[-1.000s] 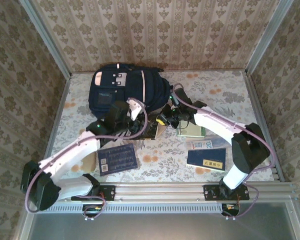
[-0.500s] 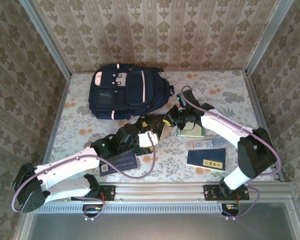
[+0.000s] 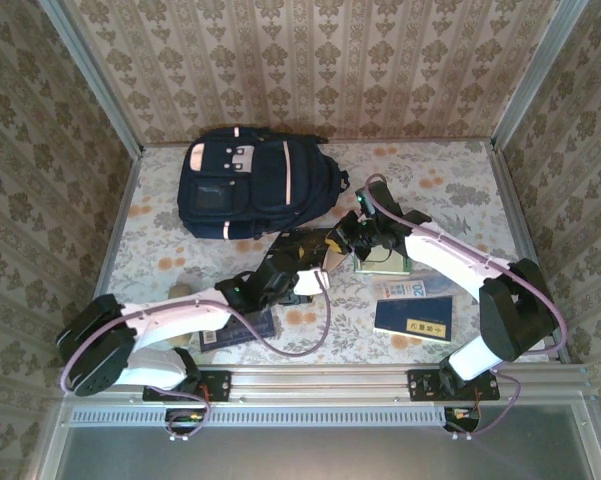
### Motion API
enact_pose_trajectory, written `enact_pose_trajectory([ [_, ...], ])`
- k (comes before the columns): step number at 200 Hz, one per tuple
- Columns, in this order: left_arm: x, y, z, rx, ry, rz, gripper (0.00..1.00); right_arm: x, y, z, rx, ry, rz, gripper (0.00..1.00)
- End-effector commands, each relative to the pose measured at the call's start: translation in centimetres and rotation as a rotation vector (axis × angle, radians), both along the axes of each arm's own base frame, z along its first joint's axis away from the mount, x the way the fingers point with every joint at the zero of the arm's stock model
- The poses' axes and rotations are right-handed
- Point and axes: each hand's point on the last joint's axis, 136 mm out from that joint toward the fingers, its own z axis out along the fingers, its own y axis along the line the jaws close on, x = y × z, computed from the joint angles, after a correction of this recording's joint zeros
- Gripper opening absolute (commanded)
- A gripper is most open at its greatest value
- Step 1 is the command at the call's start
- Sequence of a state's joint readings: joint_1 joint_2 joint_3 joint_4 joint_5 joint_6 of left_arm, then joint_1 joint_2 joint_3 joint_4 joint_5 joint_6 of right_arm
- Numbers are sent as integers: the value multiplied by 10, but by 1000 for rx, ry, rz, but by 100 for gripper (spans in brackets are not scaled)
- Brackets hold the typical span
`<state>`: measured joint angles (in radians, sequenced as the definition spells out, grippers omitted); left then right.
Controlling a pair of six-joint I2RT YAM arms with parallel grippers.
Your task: Pack books, pencil case, and school supplies into a backpack
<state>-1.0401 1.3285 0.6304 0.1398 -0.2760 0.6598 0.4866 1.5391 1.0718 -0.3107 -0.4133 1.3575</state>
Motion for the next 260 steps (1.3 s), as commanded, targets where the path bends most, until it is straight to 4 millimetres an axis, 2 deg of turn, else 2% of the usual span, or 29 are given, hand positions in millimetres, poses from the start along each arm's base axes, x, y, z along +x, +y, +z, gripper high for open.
enact_pose_trajectory([
  [1,10,-5,4,-11,-78,27,64,0,4,20,76,-7,-24,0],
  [50,8,-3,15,-35,-83,21,10,-1,0,16,66,6,-49,0],
  [59,10,-2,17,-35,-82,25,0,-1,-1,16,60,6,-55,5],
  [87,10,2,27,-42,-92,25,0,1,-4,26,69,-23,-58,32],
  [96,11,3,33,-53,-99,29,0,3,-11,34,56,-62,-64,42],
  [107,13,6,43,-77,-109,39,0,6,-23,48,24,-133,-76,49],
  [130,17,12,78,-186,-123,69,0,9,-57,96,-86,-365,-79,57],
  [153,16,15,121,-345,-82,85,0,3,-84,131,-205,-562,-75,64],
  [174,21,24,164,-542,21,171,0,-7,-100,154,-293,-719,-50,66],
  [189,24,30,193,-681,141,240,0,-13,-102,164,-289,-809,-47,66],
  [207,34,43,218,-824,279,364,0,-19,-98,171,-243,-908,-31,67],
  [238,40,49,269,-1140,465,403,0,-30,-84,167,-103,-1007,-11,73],
  [253,45,53,285,-1294,511,428,0,-35,-68,163,16,-1002,29,76],
  [260,47,54,291,-1366,541,435,0,-36,-62,160,82,-973,33,85],
])
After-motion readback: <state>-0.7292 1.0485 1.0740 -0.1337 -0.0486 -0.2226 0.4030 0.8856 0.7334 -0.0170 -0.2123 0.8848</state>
